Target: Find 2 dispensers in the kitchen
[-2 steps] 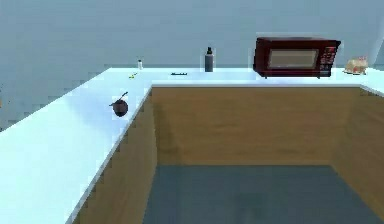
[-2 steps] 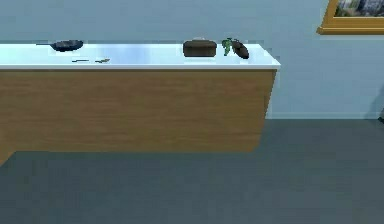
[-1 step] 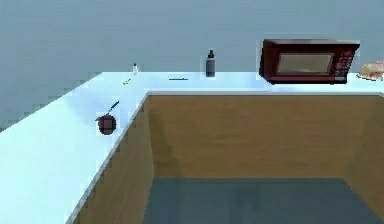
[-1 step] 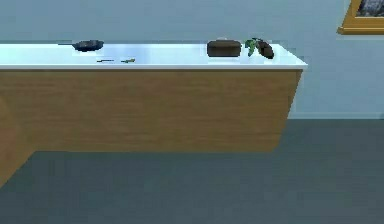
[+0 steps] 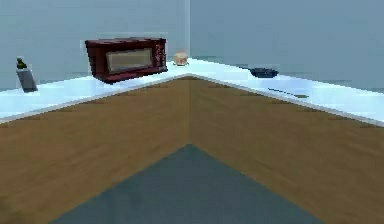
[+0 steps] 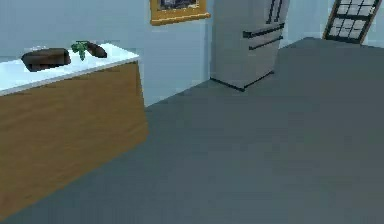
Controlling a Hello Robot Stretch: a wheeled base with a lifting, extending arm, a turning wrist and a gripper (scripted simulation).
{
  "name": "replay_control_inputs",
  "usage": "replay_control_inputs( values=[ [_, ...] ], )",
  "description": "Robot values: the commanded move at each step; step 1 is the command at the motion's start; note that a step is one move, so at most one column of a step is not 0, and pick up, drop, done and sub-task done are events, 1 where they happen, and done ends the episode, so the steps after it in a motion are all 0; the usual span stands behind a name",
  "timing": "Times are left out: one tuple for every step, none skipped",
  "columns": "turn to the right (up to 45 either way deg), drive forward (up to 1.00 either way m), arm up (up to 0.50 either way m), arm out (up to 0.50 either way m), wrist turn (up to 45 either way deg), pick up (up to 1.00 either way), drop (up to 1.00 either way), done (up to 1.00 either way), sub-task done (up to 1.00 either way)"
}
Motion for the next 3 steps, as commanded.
replay_control_inputs(
  values=[
    [45.0, 0.0, 0.0, 0.0, 0.0, 0.0, 0.0, 0.0, 0.0],
    [0.0, 0.3, 0.0, 0.0, 0.0, 0.0, 0.0, 0.0, 0.0],
    [-45.0, 0.0, 0.0, 0.0, 0.0, 0.0, 0.0, 0.0, 0.0]
  ],
)
